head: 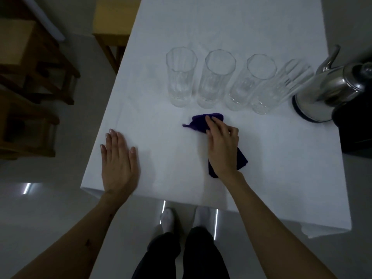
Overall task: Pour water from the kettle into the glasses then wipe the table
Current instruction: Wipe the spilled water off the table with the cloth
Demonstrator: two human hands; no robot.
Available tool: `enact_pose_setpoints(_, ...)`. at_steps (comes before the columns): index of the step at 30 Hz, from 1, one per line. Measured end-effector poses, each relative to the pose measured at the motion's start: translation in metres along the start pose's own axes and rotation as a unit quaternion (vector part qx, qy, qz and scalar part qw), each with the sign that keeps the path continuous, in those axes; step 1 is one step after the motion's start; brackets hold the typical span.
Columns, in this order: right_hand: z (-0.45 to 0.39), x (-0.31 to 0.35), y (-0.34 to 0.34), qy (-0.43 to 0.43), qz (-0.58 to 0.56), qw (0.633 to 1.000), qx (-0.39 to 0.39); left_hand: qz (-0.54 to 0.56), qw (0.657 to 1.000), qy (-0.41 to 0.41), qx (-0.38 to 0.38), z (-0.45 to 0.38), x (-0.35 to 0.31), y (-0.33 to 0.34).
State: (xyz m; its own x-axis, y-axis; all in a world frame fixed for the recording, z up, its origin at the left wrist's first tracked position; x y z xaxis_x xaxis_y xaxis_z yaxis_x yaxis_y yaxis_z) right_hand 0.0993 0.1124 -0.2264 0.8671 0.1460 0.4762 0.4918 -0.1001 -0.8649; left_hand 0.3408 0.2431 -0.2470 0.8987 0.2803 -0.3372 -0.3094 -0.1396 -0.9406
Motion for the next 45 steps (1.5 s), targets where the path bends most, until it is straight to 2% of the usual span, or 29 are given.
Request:
enact_pose_setpoints(2,0.0,0.005,-0.009,0.002,-0.049,0.998,-0.029,0.005,1.0,-0.002,0.0,0.0,0.001,0.0)
enact_pose_setpoints(4,0.012,0.014,-0.01,-0.048,-0.039,0.998,-0.031,0.011,1.0,-0.001,-0.004,0.0,0.0,-0.001)
enact_pose_setpoints(8,0.038,0.016,0.005,-0.136,0.032,0.989,0.04,0.018,1.0,-0.005,-0.009,0.0,-0.002,-0.002)
enact_pose_setpoints(13,0.024,0.037,0.015,-0.078,0.081,0.991,0.067,0.022,1.0,-0.009,-0.013,-0.001,0.001,0.0)
enact_pose_setpoints(16,0.036,0.047,0.021,-0.144,0.081,0.982,0.09,0.031,0.999,-0.009,-0.01,0.0,0.001,0.0)
enact_pose_setpoints(20,0.05,0.018,0.005,-0.21,0.079,0.97,0.091,0.033,0.999,-0.004,-0.016,0.001,0.001,-0.003)
enact_pose_setpoints(22,0.043,-0.001,-0.006,-0.185,0.086,0.976,0.079,0.035,0.999,-0.001,-0.018,0.0,0.0,-0.003)
enact_pose_setpoints(24,0.029,-0.009,-0.008,-0.121,0.102,0.985,0.064,0.035,0.999,0.002,-0.022,0.0,0.0,-0.003)
enact_pose_setpoints(27,0.007,0.011,0.005,-0.027,0.122,0.992,0.035,0.033,0.999,0.0,-0.019,0.0,0.001,-0.002)
enact_pose_setpoints(29,0.002,0.037,0.019,-0.022,0.117,0.992,0.039,0.033,0.999,0.001,-0.019,0.0,0.001,-0.002)
enact_pose_setpoints(33,0.026,0.062,0.033,-0.164,0.078,0.98,0.085,0.042,0.999,0.002,-0.016,0.001,0.003,-0.002)
enact_pose_setpoints(36,0.046,0.036,0.023,-0.248,0.058,0.962,0.102,0.053,0.999,0.001,-0.013,0.001,0.003,-0.004)
enact_pose_setpoints(38,0.045,0.009,0.007,-0.21,0.052,0.974,0.063,0.053,0.998,0.002,-0.018,0.001,0.001,-0.005)
enact_pose_setpoints(40,0.033,-0.012,-0.008,-0.073,0.045,0.996,-0.006,0.052,0.998,0.003,-0.02,0.0,0.0,-0.004)
enact_pose_setpoints(42,0.02,-0.02,-0.014,0.084,0.048,0.993,-0.067,0.055,0.998,-0.002,-0.02,0.001,0.001,-0.005)
enact_pose_setpoints(43,0.015,-0.017,-0.012,0.129,0.057,0.987,-0.08,0.057,0.998,-0.002,-0.021,0.001,0.0,-0.005)
enact_pose_setpoints(45,0.009,-0.001,-0.001,0.146,0.075,0.984,-0.073,0.062,0.998,0.0,-0.025,0.001,-0.001,-0.006)
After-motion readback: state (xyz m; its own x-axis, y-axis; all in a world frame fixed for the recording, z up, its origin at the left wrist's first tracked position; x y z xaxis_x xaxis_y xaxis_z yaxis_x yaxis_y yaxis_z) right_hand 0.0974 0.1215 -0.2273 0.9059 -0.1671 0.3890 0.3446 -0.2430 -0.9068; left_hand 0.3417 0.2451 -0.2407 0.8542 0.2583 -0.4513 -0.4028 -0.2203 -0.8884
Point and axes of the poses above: each hand's wrist, its own z-axis away from the middle knuckle, its own y-axis out of the palm, x = y × z, the point moved 4 cm from there along -z, towards the middle knuckle, and after that the axes turned 12 degrees about y, right-handed, at the moved point
